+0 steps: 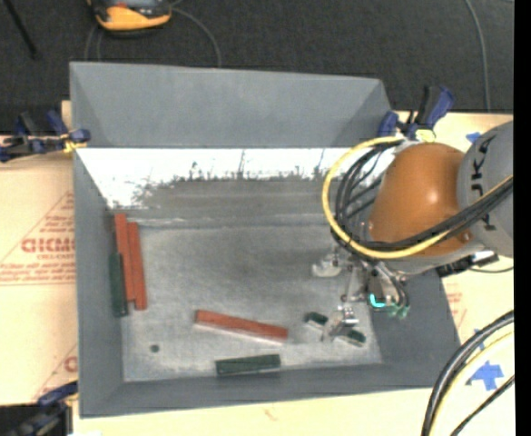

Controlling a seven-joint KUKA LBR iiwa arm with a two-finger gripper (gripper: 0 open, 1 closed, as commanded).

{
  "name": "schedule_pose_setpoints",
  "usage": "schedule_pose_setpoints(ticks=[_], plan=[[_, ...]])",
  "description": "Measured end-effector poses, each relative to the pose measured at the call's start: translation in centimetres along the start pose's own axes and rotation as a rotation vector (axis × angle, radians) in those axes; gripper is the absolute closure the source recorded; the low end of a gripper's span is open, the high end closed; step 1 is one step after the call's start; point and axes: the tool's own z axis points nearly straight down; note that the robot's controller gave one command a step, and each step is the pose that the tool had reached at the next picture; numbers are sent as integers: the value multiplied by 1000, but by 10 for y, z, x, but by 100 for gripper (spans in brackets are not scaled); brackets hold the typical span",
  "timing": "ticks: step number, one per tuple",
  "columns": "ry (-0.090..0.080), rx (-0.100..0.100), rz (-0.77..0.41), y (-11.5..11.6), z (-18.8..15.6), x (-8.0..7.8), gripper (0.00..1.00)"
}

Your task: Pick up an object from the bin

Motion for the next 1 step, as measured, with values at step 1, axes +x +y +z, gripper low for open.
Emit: schedule_pose_setpoints(ticks=[1], plan=[[-7, 1, -1, 0, -4, -2, 0]])
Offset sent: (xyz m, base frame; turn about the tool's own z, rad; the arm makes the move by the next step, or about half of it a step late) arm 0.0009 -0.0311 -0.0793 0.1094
